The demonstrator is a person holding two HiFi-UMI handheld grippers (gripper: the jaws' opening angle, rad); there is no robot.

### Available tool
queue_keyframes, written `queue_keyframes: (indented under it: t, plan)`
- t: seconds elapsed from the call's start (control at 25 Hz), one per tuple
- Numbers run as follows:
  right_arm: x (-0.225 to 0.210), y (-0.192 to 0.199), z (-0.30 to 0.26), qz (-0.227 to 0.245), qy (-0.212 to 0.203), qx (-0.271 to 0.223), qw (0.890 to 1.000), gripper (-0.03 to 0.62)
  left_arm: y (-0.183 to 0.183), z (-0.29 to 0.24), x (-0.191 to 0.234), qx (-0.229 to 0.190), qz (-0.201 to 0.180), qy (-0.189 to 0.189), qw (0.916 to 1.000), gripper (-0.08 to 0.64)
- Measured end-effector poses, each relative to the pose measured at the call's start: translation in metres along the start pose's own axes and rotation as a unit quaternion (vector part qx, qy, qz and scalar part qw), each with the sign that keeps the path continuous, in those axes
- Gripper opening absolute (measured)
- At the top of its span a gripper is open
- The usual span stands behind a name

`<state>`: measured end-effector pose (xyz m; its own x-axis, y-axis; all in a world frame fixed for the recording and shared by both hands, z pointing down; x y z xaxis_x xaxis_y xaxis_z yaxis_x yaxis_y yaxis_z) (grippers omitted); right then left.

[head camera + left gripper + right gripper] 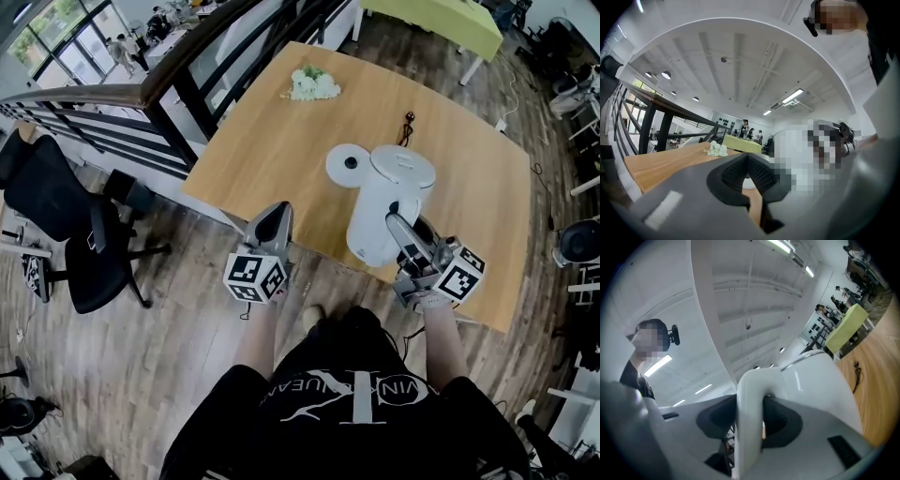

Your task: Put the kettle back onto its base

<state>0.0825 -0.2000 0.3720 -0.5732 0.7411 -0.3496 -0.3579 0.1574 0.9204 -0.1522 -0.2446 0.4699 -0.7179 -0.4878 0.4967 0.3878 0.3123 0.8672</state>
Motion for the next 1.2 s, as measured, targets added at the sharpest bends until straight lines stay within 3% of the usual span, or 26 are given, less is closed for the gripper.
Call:
queue_keyframes:
  t: [0.24,0.52,1.2]
  plan:
    - [-0.012,0.008,0.003,0.017,-0.01,-0.013,1.0,0.163,0.017,0.004,-0.006,-0.001,-0.022,0.005,0.9998,0.002]
    - [-0.063,-0.017,-0.07,0.019,-0.014,-0.002,1.0,0.163,-0.022,-0.04,0.029,0.016,-0.022,-0.01,0.9996,0.002]
    - [-0.133,-0.026,-0.137,0.031,-0.036,0.025,0.999,0.163,-0.029,-0.103,0.049,0.026,-0.018,-0.015,0.9994,0.002]
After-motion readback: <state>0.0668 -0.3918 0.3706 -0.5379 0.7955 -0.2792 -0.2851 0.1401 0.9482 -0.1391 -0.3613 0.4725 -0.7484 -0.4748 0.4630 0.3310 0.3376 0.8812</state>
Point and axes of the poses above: the fingertips, and each gripper's own axes: z backward along the fingers, x to its left, y out of its underside, the point moved 4 cm from there along z, backward along the fingers, and after that the axes turned 14 degrees about z, right-handed, at the moved point
